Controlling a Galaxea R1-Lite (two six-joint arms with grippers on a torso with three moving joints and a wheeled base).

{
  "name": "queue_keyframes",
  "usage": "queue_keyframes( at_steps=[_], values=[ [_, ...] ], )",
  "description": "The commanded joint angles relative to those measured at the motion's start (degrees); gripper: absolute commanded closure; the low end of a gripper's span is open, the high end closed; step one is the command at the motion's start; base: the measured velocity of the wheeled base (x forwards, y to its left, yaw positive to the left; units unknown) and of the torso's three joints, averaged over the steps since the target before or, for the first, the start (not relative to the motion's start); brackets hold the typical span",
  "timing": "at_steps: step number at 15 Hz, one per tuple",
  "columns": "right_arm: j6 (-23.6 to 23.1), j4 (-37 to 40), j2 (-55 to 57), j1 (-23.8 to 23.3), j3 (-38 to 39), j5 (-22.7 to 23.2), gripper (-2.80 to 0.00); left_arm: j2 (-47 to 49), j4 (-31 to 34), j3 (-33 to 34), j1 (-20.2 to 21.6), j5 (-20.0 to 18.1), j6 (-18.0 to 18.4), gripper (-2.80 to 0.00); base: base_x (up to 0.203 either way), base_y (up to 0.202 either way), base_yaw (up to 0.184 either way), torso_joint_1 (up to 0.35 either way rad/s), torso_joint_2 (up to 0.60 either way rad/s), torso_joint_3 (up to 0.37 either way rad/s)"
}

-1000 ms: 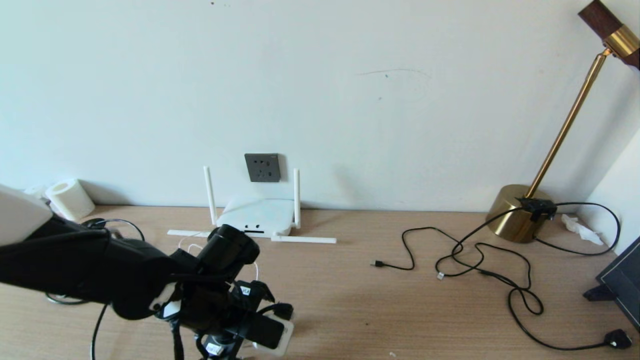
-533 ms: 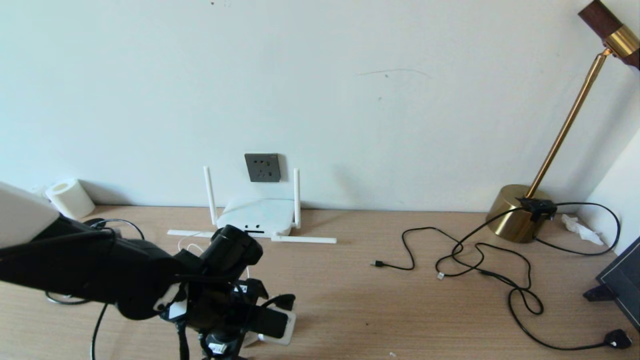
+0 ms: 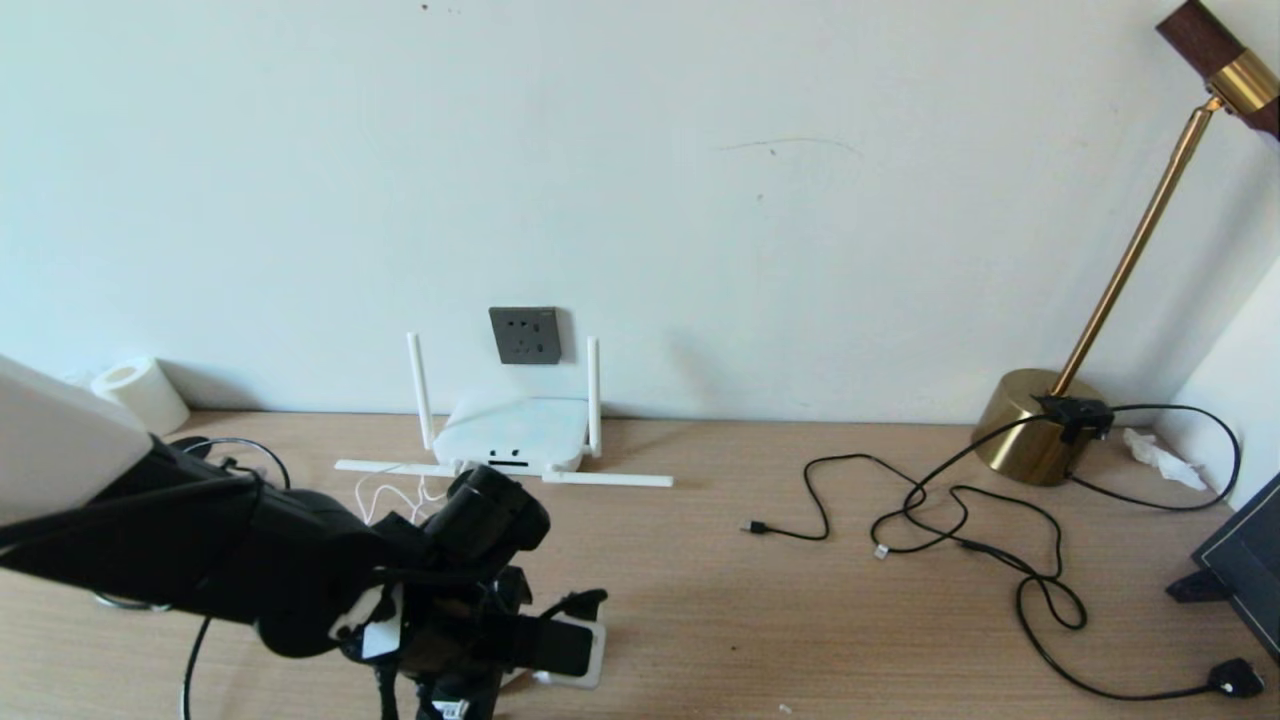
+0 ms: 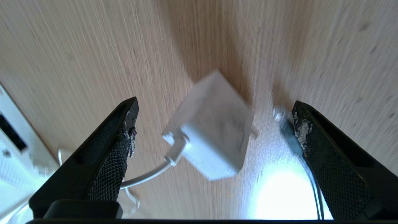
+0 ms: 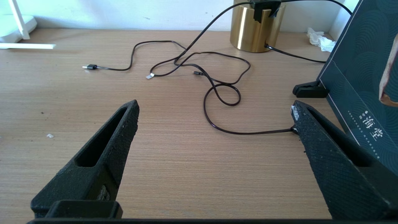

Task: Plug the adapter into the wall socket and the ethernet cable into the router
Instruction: Pick up plug

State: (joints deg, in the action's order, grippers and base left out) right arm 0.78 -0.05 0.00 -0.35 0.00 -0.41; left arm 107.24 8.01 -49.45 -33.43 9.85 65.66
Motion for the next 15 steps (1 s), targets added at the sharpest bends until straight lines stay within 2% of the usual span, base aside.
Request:
queue_keyframes(
  at_steps=[1,2,5,15],
  values=[
    [0.01,-0.04,0.00,0.00,0.00,-0.02,-2.80,0.13,0.65,-0.04,0.02,2.01,0.02,-2.80,0.000,0.000,0.000,0.000,0.00,0.000],
    [0.01,-0.04,0.01,0.00,0.00,-0.02,-2.80,0.17,1.65,-0.03,-0.06,3.32,-1.25,-2.80,0.000,0.000,0.000,0.000,0.00,0.000],
    [0.01,0.02,0.09,0.00,0.00,-0.02,-2.80,1.07,1.75,-0.68,-0.06,3.80,-3.15,-2.80,0.000,0.000,0.000,0.000,0.00,0.000],
    [0.01,-0.04,0.09,0.00,0.00,-0.02,-2.80,2.27,1.75,-1.44,-0.15,4.12,-3.70,-2.80,0.000,0.000,0.000,0.000,0.00,0.000]
  ],
)
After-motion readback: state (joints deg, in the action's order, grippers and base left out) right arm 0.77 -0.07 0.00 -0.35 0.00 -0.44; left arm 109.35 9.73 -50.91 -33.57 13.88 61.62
